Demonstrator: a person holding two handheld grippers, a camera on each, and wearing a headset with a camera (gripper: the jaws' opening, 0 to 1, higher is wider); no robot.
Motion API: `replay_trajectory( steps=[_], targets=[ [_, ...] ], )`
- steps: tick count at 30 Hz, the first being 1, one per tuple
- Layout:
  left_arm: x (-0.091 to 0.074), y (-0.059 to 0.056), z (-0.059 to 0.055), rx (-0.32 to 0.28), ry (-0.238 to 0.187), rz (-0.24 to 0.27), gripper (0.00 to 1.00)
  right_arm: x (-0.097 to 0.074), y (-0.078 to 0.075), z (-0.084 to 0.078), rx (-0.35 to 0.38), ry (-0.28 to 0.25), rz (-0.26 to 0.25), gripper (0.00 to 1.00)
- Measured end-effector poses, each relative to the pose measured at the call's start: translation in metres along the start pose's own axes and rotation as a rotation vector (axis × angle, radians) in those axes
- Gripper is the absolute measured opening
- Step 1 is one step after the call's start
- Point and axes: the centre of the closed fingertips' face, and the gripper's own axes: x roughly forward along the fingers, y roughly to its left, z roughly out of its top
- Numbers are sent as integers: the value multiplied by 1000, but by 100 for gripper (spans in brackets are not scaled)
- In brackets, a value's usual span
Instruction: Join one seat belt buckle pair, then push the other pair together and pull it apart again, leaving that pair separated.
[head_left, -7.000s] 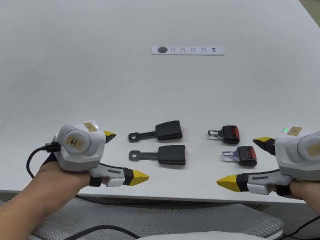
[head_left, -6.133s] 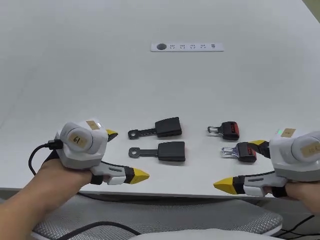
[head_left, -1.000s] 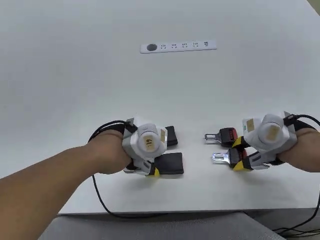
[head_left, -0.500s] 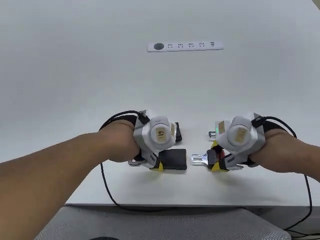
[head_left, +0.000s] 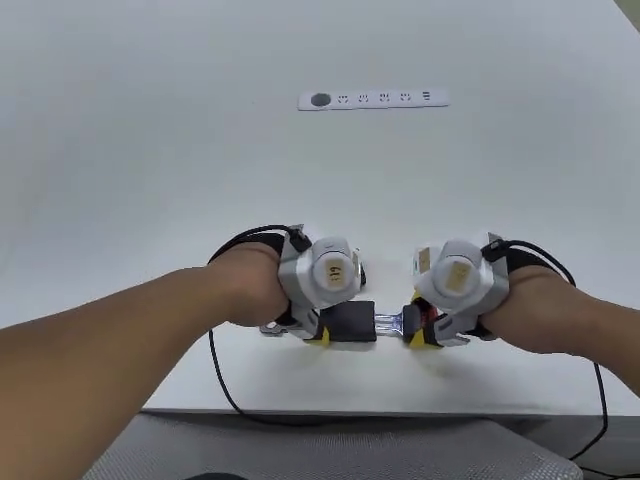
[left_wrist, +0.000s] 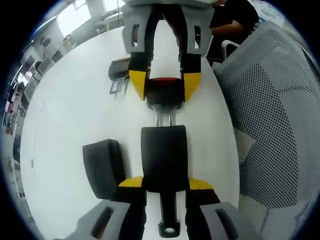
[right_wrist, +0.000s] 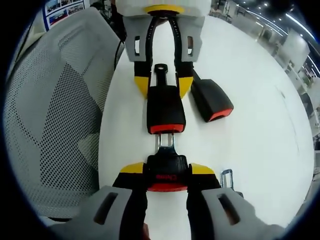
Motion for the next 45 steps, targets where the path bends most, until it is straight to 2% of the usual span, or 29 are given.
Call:
replay_trajectory(
  steps=[5,12,15,18,21,22,26,29,31,33,35,39,45],
  targets=[
    [0,0,0,1,-2,-4,29,2,-2,2,-11,-7,-7,28],
    [-1,-1,1,3,-27,-1,29,1,-2,4,31,-92,-20,27],
    [0,-1,2,-4,-36,0,28,2,-2,5,36,-102,-27,27],
    [0,-1,3,15,-27,-4,28,6,0,14,32,-93,-31,27],
    [1,-3,5,36,-4,-6,28,9,4,29,15,-107,-14,26],
    [2,-1,4,31,3,0,28,7,4,28,21,-82,-19,26],
    [3,-1,2,47,35,-6,28,3,5,26,12,-85,-14,26],
    [3,0,1,40,30,-6,28,4,4,23,11,-78,-14,27],
    [3,2,-1,11,13,-9,28,3,4,22,17,-84,-15,27],
    [2,-3,0,28,16,-13,28,2,6,20,24,-94,-1,26],
    [3,-2,0,36,19,-8,27,3,4,18,22,-100,-4,26],
    [2,-3,-1,11,12,1,27,3,2,17,-13,-70,-6,26],
    [0,-2,-3,-15,17,1,26,5,1,14,-16,-55,0,26]
  ],
)
